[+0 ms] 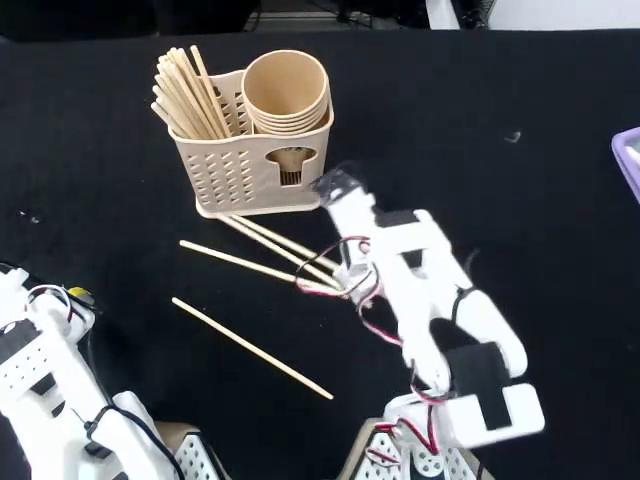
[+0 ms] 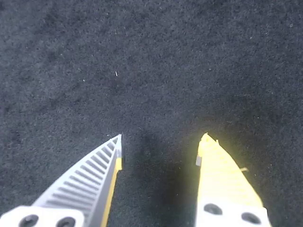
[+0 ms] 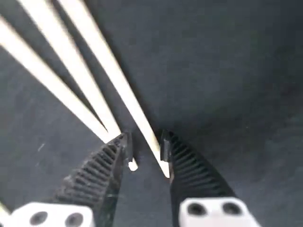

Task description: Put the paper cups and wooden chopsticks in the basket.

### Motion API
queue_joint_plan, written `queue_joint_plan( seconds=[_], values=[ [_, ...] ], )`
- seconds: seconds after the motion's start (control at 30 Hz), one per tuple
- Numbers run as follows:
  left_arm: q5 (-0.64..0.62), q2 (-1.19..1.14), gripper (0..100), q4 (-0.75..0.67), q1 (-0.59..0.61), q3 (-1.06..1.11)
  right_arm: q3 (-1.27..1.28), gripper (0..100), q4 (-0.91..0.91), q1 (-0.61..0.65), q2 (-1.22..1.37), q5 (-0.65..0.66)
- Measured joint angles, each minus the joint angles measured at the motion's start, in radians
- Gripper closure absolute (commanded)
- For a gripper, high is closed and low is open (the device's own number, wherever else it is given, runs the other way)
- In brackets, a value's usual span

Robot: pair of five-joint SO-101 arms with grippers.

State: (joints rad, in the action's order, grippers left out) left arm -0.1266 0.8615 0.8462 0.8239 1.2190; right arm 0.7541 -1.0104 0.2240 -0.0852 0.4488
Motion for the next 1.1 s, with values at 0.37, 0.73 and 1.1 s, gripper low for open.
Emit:
queue_joint_plan(
  seconds=[0.37, 0.73, 1.1],
  values=[
    [0.000, 0.000, 74, 0.000, 0.000, 0.000, 0.258, 82.6, -0.017, 0.175, -0.491, 0.012],
    [0.000, 0.000, 74, 0.000, 0.000, 0.000, 0.258, 75.9, 0.189, 0.219, -0.374, 0.098],
    [0.000, 0.000, 74, 0.000, 0.000, 0.000, 0.091, 79.9, 0.224, 0.221, -0.040, 0.123]
  ],
)
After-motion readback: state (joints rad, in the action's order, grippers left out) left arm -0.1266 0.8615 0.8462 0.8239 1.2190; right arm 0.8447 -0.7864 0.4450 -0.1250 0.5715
